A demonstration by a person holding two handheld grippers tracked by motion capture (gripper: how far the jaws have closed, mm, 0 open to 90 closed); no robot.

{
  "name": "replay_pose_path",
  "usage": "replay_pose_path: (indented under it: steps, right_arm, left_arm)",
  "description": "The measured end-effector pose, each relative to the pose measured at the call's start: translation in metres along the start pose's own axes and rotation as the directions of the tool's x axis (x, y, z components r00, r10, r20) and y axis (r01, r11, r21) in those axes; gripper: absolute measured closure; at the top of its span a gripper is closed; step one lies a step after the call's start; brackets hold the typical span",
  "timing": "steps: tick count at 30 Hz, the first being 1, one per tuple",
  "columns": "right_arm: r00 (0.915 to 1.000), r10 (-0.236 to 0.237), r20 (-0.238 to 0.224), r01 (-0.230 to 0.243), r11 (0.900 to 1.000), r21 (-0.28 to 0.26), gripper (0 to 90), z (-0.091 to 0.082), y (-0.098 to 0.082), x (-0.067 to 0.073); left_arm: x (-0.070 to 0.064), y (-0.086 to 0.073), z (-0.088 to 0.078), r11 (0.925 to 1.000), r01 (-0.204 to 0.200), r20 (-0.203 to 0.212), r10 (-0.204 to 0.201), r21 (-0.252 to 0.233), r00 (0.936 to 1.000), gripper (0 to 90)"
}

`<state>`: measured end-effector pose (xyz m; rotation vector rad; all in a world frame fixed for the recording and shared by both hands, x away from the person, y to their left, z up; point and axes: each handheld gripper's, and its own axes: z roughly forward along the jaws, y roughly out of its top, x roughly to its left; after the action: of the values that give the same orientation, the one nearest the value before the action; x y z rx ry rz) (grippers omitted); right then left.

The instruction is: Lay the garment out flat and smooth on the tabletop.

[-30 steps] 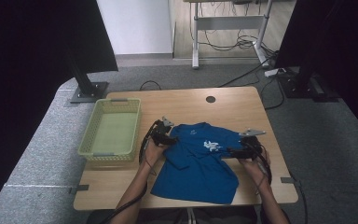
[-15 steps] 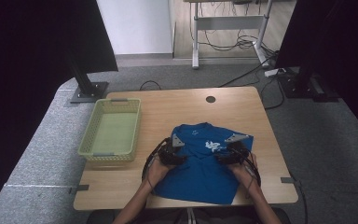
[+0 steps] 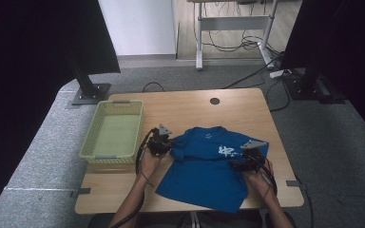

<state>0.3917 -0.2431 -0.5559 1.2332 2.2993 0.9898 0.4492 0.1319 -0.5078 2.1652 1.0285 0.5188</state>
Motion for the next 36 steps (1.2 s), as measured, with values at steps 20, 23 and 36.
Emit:
replay_pose_path:
  steps: [20,23,36]
  right_arm:
    - [0.9991,0.036,0.023,-0.036,0.999,0.0,19.1,-0.015,-0.005,-0.014]
    - [0.9988,0.044,0.023,-0.044,0.999,0.006,18.8,-0.013,-0.01,-0.017]
    - [0.9973,0.065,0.035,-0.064,0.998,-0.015,18.6,-0.018,-0.006,-0.019]
  left_arm:
    - [-0.036,0.003,0.024,0.9987,-0.044,-0.011,0.044,0.026,0.999,51.4]
    - [-0.028,-0.003,0.016,0.9984,-0.033,-0.065,0.036,0.045,0.9972,53.5]
    - [-0.034,0.003,-0.003,0.9998,-0.013,-0.03,0.013,-0.013,0.9995,51.0]
